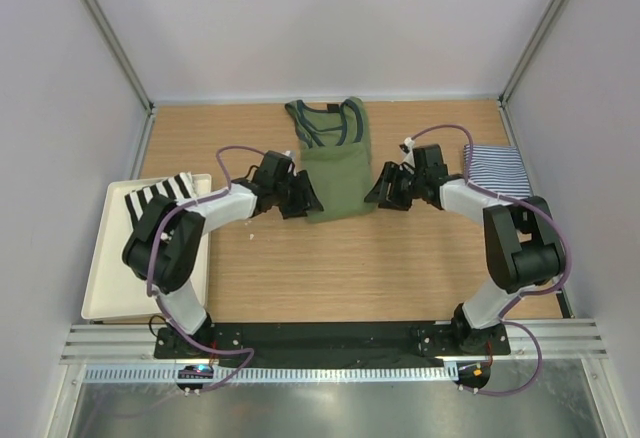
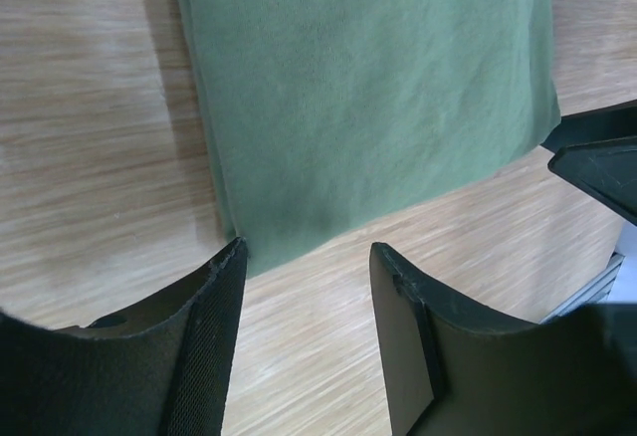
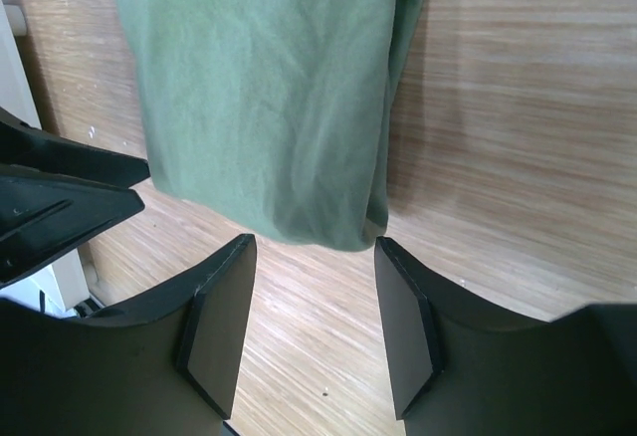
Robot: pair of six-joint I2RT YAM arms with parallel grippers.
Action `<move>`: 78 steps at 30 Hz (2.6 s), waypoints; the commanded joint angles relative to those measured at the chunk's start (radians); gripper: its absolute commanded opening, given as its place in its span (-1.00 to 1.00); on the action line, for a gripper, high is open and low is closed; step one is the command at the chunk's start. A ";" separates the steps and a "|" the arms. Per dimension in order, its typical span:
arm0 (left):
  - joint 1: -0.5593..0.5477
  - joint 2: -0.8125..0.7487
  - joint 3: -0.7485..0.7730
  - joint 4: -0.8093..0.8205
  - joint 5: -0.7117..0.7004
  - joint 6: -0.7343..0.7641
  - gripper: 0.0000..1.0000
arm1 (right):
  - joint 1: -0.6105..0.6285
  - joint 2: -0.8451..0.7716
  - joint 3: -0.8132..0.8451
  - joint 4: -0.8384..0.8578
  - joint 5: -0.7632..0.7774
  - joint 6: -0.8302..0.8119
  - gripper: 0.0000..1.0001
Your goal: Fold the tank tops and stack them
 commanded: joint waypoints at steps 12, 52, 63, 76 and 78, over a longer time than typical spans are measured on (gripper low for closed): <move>-0.001 0.045 -0.030 0.086 0.030 0.045 -0.63 | 0.037 0.048 0.026 0.033 0.009 -0.026 -0.66; -0.012 -0.204 -0.202 -0.100 0.046 0.136 -1.00 | 0.327 -0.090 -0.064 -0.096 0.333 -0.159 -0.28; 0.006 -0.210 -0.182 -0.166 0.033 0.165 -1.00 | 0.391 -0.099 -0.095 -0.092 0.352 -0.150 -0.98; -0.003 -0.286 -0.305 -0.150 0.066 0.125 -0.99 | 0.394 -0.286 -0.188 -0.331 0.326 -0.044 -0.98; -0.017 -0.315 -0.320 -0.147 0.076 0.118 -0.81 | 0.396 -0.306 -0.202 -0.336 0.304 -0.043 -0.96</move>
